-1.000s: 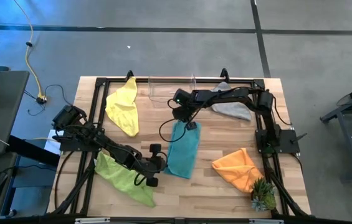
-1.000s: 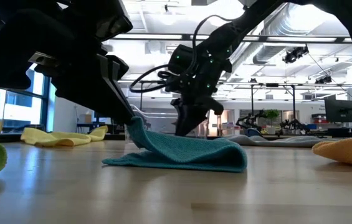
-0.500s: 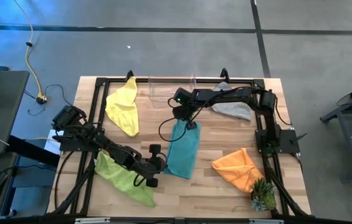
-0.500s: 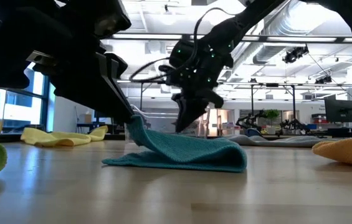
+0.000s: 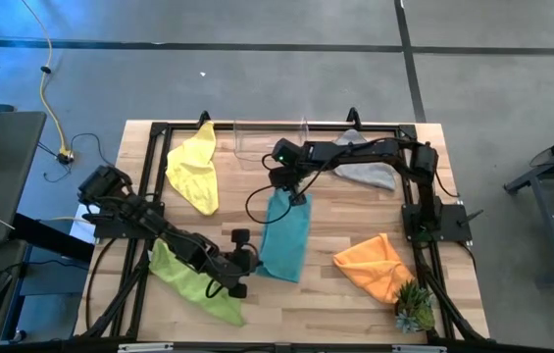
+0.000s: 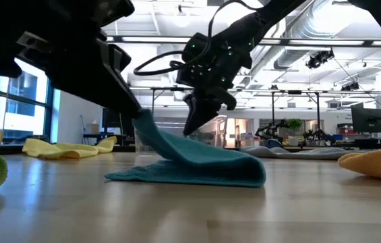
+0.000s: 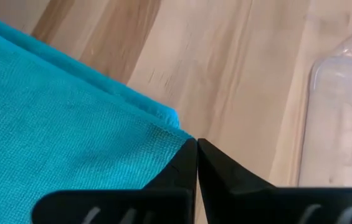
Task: Fold microfiber towels
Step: Fold the blue towel
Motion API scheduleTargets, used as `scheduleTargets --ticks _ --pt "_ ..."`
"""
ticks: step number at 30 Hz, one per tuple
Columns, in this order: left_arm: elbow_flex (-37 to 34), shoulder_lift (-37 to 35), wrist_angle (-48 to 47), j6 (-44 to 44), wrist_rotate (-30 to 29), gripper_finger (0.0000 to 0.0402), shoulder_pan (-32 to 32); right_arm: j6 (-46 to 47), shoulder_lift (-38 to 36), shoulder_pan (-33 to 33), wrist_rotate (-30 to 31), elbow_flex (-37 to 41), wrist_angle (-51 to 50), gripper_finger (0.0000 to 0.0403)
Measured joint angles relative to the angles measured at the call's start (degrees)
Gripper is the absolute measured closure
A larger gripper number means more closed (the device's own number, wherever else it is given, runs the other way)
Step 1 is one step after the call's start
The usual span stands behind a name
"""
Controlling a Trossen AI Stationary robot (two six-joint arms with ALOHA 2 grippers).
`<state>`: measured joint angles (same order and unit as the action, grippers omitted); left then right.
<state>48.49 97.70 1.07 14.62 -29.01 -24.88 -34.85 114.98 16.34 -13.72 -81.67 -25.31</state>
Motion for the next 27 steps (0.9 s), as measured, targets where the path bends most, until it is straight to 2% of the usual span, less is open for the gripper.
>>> scheduleTargets --ticks 7,18,21,27 --pt "0.0 0.3 -0.5 1.7 1.2 0.0401 -0.4 2.8 0.0 0.0 -3.2 0.0 3.4 0.0403" --pt "0.0 0.3 -0.9 3.6 3.5 0.04 -0.7 5.3 2.7 -0.6 -3.4 0.0 7.1 0.0396" --pt "0.0 0.3 -1.7 4.1 5.3 0.0385 -0.6 5.3 3.2 -0.7 -3.4 0.0 7.1 0.0366" --pt "0.0 0.3 -3.5 4.8 6.3 0.0322 -0.6 6.5 2.8 -0.8 0.1 0.0 8.0 0.0263"
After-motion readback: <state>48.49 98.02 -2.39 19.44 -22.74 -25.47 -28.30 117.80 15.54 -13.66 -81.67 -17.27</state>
